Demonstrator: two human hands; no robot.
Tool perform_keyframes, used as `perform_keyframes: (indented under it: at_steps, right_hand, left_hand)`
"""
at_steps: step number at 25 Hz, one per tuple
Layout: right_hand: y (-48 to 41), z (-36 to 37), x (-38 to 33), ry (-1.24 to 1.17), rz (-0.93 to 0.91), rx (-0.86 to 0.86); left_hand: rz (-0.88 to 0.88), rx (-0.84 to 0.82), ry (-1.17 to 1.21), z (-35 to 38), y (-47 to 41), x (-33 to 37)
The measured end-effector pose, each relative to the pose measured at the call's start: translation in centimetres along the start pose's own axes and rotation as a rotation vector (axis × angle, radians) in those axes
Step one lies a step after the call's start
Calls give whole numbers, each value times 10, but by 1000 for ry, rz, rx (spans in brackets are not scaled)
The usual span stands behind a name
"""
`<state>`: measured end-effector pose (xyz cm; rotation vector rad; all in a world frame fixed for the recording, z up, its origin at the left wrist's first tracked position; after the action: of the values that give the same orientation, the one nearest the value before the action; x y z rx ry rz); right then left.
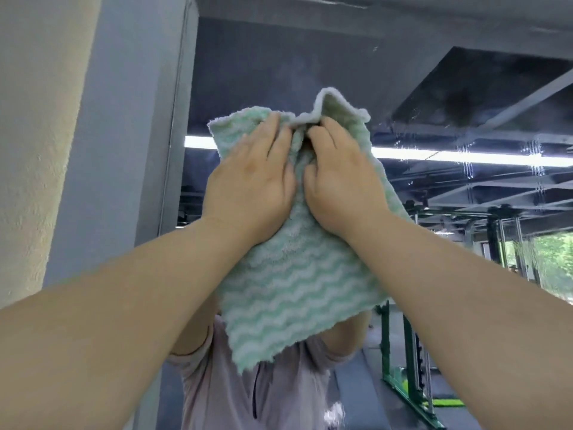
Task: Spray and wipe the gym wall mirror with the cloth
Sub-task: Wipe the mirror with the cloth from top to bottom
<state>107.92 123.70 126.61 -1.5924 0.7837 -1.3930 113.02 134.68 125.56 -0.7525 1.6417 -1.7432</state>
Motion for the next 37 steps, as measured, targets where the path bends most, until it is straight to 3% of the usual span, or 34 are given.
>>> perform_keyframes:
  at_steps: [3,6,10,15,18,20,24,26,28,31,34,37]
  right_hand:
    - [-9,10,13,120,16,-156]
    - [-50,12,35,205,11,-240]
    - [-100,7,62,188,-67,-389]
    - [-57,-1,62,261,-264,-416]
    - [-92,-1,73,255,-180,-420]
    - [-125,5,79,271,-101,-397]
    - [-155,19,79,284,-2,-375]
    - [-154,15,77,212,-44,-399]
    - [-147,5,77,125,-145,-426]
    - [-140,-3,81,167,-211,-426]
    - [-152,13,74,227,-171,-384]
    - [-175,29,58,211,-134,-351]
  left_hand:
    - [33,29,-8,-16,-38,-16]
    - [-37,54,-233,-16,-71,-20]
    - [-174,-76,-293,11,-74,-8]
    - [-106,-142,-282,2,-113,-23]
    - [-54,39,-522,-12,-144,-15]
    - [-77,-13,-657,-14,-162,-1]
    - [-268,-205,-623,5,-183,-5]
    - [-321,-210,-572,14,-180,-13]
    - [-398,-207,-375,12,-171,-15]
    - [-312,-160,-289,-3,-174,-24]
    - [-155,-67,-605,-22,-191,-35]
    - [-210,-225,-751,-35,-200,-22]
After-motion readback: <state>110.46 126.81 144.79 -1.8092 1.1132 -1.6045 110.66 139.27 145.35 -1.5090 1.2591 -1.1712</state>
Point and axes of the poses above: each hand's wrist, its own y-axis away from the middle knuckle, its own z-axis out of the palm, x = y × z, the point moved 4 cm from there along -y, towards the middle knuckle, and after that the axes turned 15 degrees about -z, right-handed, at the moved point
